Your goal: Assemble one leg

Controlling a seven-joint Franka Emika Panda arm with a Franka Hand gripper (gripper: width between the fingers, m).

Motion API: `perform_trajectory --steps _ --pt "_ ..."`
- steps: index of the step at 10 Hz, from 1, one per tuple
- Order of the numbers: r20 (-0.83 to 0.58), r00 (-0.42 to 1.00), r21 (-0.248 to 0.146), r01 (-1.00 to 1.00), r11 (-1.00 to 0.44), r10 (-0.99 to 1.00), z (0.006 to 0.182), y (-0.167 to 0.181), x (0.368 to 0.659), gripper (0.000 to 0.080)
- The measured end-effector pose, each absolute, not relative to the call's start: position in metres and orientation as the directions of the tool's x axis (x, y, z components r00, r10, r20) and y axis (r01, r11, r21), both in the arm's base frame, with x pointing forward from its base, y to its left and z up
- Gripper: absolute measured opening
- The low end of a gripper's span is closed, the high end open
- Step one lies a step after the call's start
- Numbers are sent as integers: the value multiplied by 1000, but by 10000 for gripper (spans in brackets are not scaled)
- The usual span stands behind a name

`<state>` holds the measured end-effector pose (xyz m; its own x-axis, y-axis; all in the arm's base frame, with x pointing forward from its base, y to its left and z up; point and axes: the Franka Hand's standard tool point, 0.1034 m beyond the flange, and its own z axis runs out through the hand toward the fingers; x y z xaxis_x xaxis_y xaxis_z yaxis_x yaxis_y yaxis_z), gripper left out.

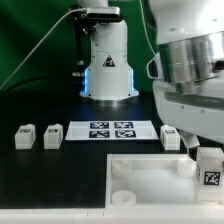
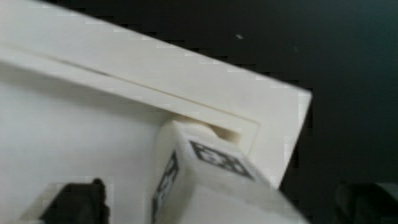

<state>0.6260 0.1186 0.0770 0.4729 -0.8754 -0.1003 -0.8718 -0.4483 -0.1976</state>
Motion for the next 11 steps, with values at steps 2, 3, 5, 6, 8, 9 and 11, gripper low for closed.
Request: perform_trajectory --steps 2,3,5,6,8,9,11 --pt "-42 675 -207 -727 -655 -736 76 116 626 648" --pt "-2 826 -156 -556 -816 -563 77 117 623 648" --pt "43 972 -112 -225 -968 -231 75 112 627 648" --pt "53 985 -107 -158 -982 -164 73 111 628 648" --pt "48 977 -111 -203 -973 -209 73 112 628 528" --pt "46 973 -113 -219 -969 -225 73 112 628 388" --pt "13 890 -126 -450 -884 -455 73 112 627 294"
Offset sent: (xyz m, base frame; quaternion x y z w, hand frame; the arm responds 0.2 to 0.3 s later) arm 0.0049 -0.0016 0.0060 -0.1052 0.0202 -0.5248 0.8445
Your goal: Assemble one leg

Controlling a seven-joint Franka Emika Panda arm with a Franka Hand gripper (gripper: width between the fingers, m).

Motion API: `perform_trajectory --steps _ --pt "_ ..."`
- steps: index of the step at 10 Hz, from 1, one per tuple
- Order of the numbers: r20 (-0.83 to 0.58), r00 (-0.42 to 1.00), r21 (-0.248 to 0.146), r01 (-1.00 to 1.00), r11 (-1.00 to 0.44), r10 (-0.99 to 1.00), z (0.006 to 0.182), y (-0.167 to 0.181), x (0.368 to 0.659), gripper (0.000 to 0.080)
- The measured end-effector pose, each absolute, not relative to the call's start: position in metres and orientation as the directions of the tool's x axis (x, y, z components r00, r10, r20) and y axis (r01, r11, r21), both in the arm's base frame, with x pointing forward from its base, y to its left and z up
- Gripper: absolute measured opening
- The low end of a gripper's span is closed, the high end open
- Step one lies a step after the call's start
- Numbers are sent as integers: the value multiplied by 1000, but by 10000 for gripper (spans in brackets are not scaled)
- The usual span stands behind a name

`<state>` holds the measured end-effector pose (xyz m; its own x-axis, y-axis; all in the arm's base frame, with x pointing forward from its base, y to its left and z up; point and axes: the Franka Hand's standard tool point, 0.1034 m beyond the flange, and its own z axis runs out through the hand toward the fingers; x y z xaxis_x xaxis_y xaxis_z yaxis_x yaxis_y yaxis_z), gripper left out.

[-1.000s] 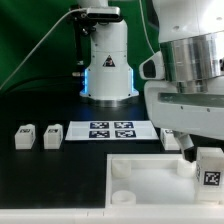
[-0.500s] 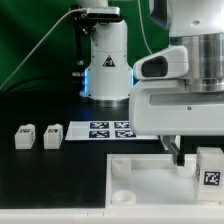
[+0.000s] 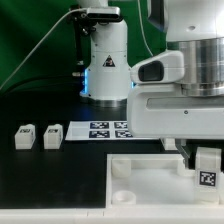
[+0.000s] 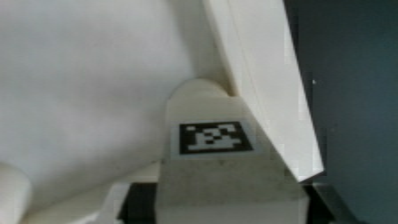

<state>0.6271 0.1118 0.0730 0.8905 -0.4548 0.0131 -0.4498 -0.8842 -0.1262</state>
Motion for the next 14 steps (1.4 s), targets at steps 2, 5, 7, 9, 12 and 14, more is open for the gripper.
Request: perform_trajectory --steps 2,5,7,9,12,14 --pt "-19 757 -125 -650 -749 -654 73 111 627 294" --pt "-161 200 -82 -979 -188 -967 71 113 625 294" --pt "-200 -62 -48 -996 73 -978 71 117 626 294" --pt "-203 -87 -49 -994 98 -975 70 117 625 294" --pt "-175 113 -91 -991 -98 -978 70 117 626 522" --pt "-102 513 -162 -854 -495 -852 69 120 627 641"
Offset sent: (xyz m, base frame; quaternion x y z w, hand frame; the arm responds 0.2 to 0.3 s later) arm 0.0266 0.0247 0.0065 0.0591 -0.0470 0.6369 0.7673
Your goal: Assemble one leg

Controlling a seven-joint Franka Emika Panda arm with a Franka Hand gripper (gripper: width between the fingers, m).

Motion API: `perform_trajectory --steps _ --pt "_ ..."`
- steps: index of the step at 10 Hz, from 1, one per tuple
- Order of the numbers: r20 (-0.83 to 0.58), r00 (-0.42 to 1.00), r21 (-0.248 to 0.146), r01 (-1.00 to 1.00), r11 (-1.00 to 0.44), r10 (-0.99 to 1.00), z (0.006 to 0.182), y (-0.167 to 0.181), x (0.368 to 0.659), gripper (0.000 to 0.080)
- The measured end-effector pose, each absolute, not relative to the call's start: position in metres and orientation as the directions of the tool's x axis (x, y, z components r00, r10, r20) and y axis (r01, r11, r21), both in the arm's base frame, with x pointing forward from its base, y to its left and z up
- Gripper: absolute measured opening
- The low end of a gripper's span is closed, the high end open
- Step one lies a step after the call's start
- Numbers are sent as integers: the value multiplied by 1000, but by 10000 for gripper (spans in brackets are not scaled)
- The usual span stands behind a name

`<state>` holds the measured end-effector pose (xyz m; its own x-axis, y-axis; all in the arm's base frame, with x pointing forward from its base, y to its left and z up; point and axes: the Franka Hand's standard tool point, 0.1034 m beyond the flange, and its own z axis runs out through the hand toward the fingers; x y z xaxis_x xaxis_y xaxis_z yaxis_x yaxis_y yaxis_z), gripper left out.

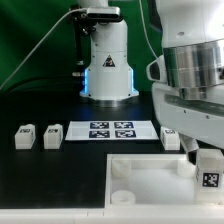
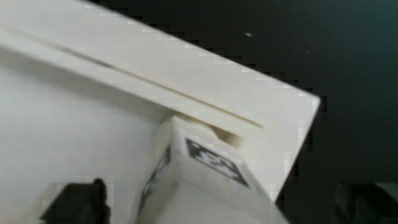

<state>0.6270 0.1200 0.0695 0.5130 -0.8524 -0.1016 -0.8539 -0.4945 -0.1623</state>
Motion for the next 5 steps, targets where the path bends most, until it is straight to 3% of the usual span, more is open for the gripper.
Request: perform_trajectory --steps 3,4,5 --pt "-52 717 -180 -691 -700 -695 70 117 628 649" --pt "-24 817 -166 -571 -804 -576 70 115 627 649" --pt "19 936 -128 -347 -929 -352 74 110 628 649"
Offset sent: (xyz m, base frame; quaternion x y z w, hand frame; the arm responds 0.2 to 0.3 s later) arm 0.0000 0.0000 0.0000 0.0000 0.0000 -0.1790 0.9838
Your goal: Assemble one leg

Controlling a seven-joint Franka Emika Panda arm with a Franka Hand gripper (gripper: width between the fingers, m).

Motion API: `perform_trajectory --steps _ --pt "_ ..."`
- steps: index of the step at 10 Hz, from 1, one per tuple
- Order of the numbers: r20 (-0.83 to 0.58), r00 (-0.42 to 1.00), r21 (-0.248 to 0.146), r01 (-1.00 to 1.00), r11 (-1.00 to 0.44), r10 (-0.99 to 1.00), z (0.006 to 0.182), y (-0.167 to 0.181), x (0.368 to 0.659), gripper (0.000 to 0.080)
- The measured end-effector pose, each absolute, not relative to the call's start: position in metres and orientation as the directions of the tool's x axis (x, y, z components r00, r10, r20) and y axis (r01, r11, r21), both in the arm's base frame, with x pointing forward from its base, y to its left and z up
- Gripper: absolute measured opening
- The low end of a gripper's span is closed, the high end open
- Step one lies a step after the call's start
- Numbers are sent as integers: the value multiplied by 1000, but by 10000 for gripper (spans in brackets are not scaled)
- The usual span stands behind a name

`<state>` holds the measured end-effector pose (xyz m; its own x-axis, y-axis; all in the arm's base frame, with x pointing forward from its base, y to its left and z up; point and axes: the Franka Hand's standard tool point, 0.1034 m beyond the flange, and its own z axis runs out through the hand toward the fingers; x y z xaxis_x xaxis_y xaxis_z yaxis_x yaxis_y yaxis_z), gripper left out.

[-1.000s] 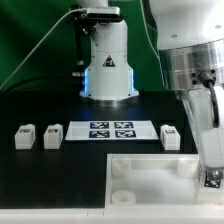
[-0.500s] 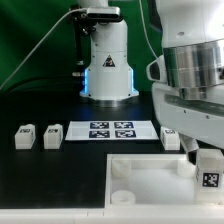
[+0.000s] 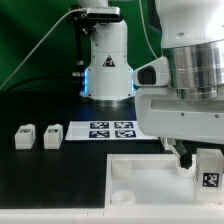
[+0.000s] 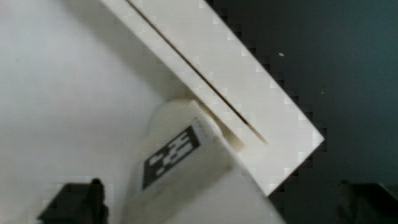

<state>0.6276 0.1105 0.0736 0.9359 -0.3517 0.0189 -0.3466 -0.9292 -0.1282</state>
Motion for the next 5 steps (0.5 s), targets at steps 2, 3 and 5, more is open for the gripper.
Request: perform_trajectory --steps 2,3,5 --pt "57 993 -107 -95 -990 -102 75 103 631 649" --pt "49 985 -111 -160 -981 -166 74 104 630 649" --pt "49 985 -110 -159 -981 -165 74 103 630 378"
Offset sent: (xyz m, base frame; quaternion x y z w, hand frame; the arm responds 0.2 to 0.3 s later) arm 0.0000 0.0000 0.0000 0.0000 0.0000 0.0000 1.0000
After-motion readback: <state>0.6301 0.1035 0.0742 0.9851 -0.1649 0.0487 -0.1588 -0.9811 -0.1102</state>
